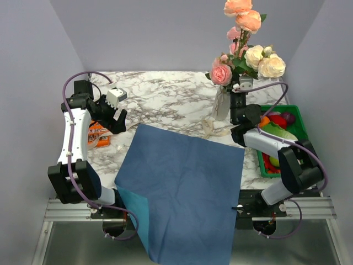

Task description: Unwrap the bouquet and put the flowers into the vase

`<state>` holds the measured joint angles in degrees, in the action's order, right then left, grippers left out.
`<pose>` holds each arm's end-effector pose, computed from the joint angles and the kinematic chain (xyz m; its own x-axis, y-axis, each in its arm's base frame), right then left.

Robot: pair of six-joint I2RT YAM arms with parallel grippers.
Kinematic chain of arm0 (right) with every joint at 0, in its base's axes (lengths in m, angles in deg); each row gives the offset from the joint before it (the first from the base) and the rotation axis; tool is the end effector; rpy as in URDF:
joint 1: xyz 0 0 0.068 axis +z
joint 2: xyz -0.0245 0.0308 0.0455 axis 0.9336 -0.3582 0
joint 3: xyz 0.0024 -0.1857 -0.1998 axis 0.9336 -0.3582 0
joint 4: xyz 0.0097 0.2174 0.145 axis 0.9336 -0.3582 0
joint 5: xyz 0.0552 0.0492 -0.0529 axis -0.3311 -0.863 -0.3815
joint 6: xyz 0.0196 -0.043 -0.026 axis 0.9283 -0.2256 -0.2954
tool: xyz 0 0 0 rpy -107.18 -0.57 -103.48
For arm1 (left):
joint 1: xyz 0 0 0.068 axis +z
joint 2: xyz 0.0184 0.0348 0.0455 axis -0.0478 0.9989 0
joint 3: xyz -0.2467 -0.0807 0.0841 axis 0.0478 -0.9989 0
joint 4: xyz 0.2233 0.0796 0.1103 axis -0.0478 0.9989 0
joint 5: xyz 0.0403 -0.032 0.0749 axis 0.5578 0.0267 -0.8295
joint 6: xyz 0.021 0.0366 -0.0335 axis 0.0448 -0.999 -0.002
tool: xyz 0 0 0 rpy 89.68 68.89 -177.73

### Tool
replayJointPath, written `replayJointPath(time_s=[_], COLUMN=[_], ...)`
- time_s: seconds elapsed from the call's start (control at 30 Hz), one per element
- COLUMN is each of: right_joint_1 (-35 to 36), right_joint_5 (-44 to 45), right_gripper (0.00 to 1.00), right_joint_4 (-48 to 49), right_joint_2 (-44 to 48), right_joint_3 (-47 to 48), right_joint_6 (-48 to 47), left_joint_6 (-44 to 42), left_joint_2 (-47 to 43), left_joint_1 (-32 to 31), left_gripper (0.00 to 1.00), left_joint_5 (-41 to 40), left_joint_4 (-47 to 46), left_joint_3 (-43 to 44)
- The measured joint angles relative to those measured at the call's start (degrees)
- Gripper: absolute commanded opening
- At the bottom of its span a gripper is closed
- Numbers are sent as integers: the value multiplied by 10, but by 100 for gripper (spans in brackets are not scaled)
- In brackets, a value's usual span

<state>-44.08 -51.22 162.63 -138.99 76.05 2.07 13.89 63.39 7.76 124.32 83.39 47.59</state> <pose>0.3071 0.1293 0.3167 0.4961 -0.1583 -0.8537 0.0595 0.9871 -0.1485 0.2738 0.0302 0.3256 -0.6173 0.4372 -0.6541 0.6504 0.7513 -0.1117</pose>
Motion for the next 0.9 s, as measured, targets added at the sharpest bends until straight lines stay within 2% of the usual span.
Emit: replayJointPath(time_s=[0.03,0.07,0.13,0.17,0.23,0.27,0.37,0.57,0.7,0.9], right_joint_1=[4,7,14,17,20,21,21,21,21,21], right_joint_5=[2,5,12,15,18,18,19,21,19,12], right_gripper=[6,17,24,31,39,54,74,76,75,78], right_joint_4=[1,1,0,-2,-22,-35,-85,-252,-376,-482], right_joint_2=[10,19,37,48,75,89,113,113,95,111], right_joint_3=[-6,-11,-19,-22,-23,-23,-18,34,106,113], right_joint_6=[1,2,10,17,33,42,67,115,140,187], left_joint_6=[0,0,0,0,0,0,1,4,5,5], left_joint_2=[-1,-2,-6,-8,-12,-15,-21,-30,-36,-47], left_joint_1=[0,0,0,0,0,0,0,0,0,0], left_gripper=[99,99,99,99,99,99,99,99,99,99], left_joint_5=[0,0,0,0,0,0,0,1,2,5], left_joint_4=[0,1,1,2,3,3,3,3,4,7], left_joint_3=[0,0,0,0,0,0,0,0,0,0])
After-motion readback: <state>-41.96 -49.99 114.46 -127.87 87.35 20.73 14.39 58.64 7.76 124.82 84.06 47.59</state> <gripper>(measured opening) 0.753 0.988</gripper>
